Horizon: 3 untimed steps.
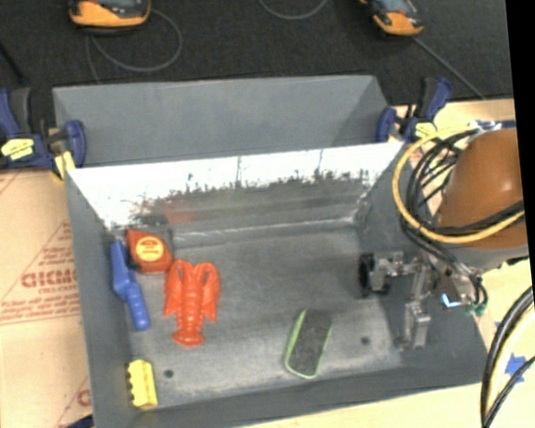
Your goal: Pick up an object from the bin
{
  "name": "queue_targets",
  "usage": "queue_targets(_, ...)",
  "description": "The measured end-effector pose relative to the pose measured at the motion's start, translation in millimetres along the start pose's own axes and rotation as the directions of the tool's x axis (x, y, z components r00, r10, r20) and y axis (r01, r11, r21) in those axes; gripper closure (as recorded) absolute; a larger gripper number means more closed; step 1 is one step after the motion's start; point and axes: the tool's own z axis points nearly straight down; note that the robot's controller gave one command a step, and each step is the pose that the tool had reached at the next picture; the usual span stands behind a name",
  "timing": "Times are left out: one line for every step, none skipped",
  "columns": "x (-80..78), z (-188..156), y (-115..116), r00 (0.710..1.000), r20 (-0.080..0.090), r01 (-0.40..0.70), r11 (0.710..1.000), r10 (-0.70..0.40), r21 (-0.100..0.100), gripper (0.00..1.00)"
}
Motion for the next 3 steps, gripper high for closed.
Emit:
queue_targets(-1.6, 32.8, 20.5, 0.994, 0.007, 0.109, 0.994, -0.109, 0.003, 0.00)
queue_targets(-14.9, 27.4, 76.3, 0.943, 0.005, 0.332, 0.943, -0.332, -0.002, 0.00)
queue_targets(-17.3, 37.8, 82.4, 0.921, -0.002, 0.389, 0.921, -0.389, -0.002, 0.00)
